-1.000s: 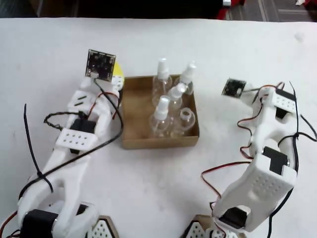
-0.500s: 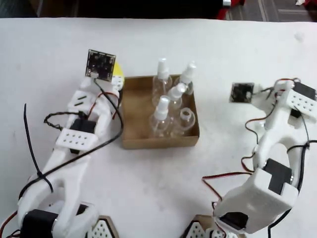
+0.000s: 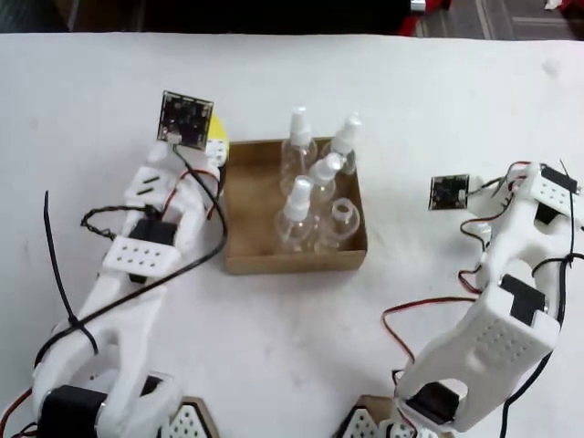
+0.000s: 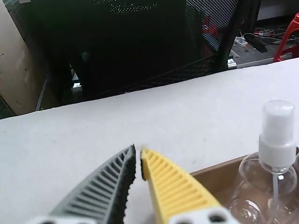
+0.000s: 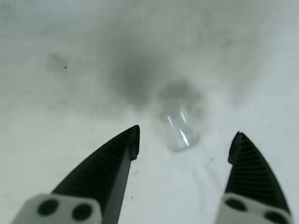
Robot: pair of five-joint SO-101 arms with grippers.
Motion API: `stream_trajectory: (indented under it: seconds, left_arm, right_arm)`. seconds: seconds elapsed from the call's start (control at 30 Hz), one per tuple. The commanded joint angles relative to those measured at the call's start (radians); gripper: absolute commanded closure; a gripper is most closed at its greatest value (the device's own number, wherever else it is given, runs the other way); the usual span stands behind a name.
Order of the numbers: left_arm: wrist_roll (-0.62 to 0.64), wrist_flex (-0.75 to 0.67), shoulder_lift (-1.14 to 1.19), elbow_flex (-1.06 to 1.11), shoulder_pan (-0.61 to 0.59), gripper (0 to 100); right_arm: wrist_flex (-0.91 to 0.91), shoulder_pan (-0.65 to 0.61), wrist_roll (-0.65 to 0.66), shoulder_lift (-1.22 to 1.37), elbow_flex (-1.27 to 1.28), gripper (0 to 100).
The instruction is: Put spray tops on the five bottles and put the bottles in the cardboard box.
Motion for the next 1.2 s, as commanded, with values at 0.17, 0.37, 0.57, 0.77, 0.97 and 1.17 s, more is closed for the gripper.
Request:
stream_trajectory:
  seconds: [0.17, 0.37, 0.57, 0.77, 0.97, 1.17]
  left_arm:
    - [-0.008, -0.025, -0.005, -0.011, 0.008, 98]
    - [-0.008, -0.025, -0.005, -0.011, 0.01, 98]
    - [-0.008, -0.025, -0.005, -0.011, 0.01, 98]
    - [-0.008, -0.025, -0.005, -0.009, 0.01, 98]
    - [-0.008, -0.025, -0.005, -0.009, 0.01, 98]
    - [-0.008, -0.025, -0.005, -0.009, 0.01, 98]
  right_arm:
    - [-0.081, -0.028, -0.025, 0.054, -0.041, 77.6]
    - [-0.176, -0.087, -0.196, 0.042, -0.046, 97.4]
    - [-0.114, -0.162, -0.436, -0.105, -0.144, 98.5]
    - [-0.025, -0.226, -0.58, -0.282, -0.193, 98.3]
    - [0.033, -0.274, -0.755, -0.447, -0.193, 98.3]
    - [0.107, -0.354, -0.924, -0.673, -0.195, 98.3]
